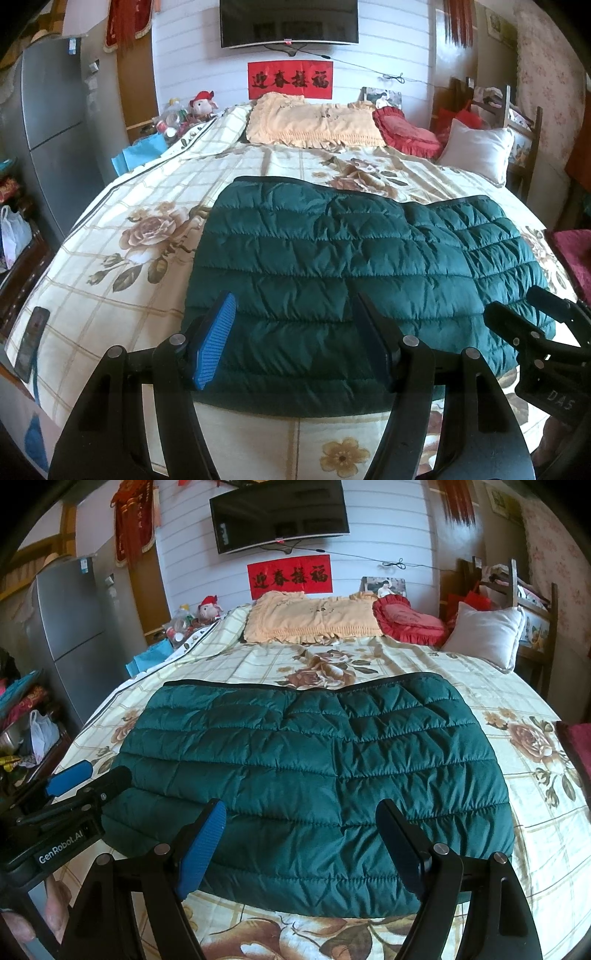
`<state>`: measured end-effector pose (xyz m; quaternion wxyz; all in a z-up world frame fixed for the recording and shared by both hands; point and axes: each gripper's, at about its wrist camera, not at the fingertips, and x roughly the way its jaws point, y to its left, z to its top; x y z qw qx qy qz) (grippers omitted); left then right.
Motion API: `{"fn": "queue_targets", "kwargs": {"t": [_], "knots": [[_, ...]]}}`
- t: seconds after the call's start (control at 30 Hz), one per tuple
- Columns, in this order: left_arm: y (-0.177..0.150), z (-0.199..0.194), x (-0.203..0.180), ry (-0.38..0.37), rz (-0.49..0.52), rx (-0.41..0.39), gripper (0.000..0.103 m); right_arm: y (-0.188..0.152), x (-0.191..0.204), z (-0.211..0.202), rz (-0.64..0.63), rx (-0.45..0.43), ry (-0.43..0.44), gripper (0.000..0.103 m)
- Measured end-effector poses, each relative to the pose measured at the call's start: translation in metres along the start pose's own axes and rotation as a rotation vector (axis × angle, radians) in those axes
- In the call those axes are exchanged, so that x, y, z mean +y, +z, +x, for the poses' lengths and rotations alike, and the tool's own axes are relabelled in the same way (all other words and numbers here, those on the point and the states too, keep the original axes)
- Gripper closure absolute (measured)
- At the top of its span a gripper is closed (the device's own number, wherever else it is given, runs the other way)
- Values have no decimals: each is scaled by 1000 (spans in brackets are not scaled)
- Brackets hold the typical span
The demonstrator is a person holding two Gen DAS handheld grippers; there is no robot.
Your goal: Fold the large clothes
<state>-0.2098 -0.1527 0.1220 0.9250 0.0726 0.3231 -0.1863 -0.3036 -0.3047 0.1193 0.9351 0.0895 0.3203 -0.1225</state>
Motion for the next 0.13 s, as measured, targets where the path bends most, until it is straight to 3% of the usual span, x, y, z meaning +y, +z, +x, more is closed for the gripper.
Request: {"fn": "queue_targets", "kwargs": {"t": [0.13], "knots": [[0,3,3,-10,-11,12,37,0,0,3,1,3,-5,22]]}}
